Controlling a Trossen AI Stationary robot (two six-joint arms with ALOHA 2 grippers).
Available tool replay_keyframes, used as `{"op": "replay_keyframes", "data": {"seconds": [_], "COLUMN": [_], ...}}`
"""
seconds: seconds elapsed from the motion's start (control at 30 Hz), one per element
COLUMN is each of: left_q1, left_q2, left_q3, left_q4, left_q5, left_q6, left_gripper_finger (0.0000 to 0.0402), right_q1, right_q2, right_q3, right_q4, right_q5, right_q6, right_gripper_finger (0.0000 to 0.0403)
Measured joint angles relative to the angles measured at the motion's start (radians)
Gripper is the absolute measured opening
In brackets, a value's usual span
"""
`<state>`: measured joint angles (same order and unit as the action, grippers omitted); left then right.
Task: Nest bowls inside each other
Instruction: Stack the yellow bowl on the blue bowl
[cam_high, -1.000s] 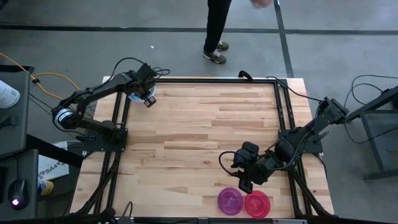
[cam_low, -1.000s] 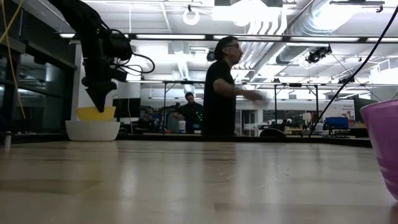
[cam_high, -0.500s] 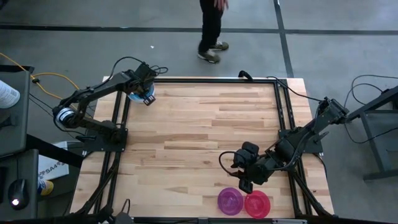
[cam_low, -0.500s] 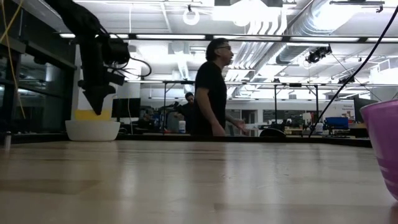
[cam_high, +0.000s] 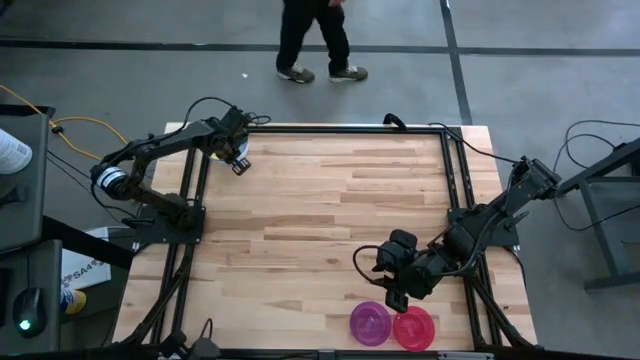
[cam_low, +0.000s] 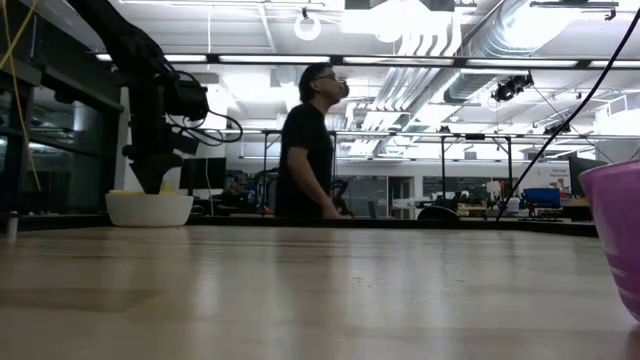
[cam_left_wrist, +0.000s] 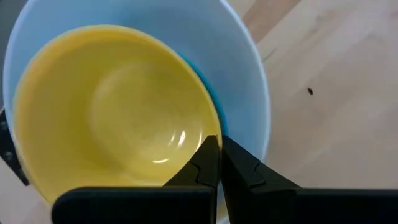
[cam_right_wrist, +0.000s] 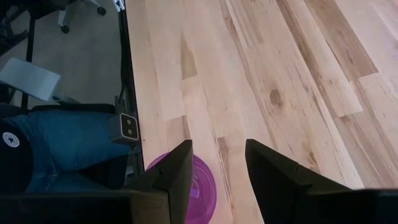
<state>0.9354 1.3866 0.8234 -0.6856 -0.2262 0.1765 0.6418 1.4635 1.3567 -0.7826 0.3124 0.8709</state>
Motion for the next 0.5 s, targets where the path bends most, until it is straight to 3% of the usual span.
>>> {"op": "replay_keyframes", "data": {"seconds": [0.17,0.5], "left_q1": [0.000,0.001], "left_q2": [0.067,0.062], "left_q3": [0.003,0.024], "left_q4": [0.018,0.024], "left_q5": [-0.016,-0.006], "left_q6": [0.000,0.011], "left_gripper_finger": [0.0006,0.0068], "right_q1": [0.000,0.000], "right_q2": [0.000,0.000], "right_q3": [0.000,0.000], "right_q4": [0.000,0.000], "right_q5": [0.000,0.002], "right_q6": [0.001,-0.001], "right_gripper_finger": [0.0142,0.0142]}}
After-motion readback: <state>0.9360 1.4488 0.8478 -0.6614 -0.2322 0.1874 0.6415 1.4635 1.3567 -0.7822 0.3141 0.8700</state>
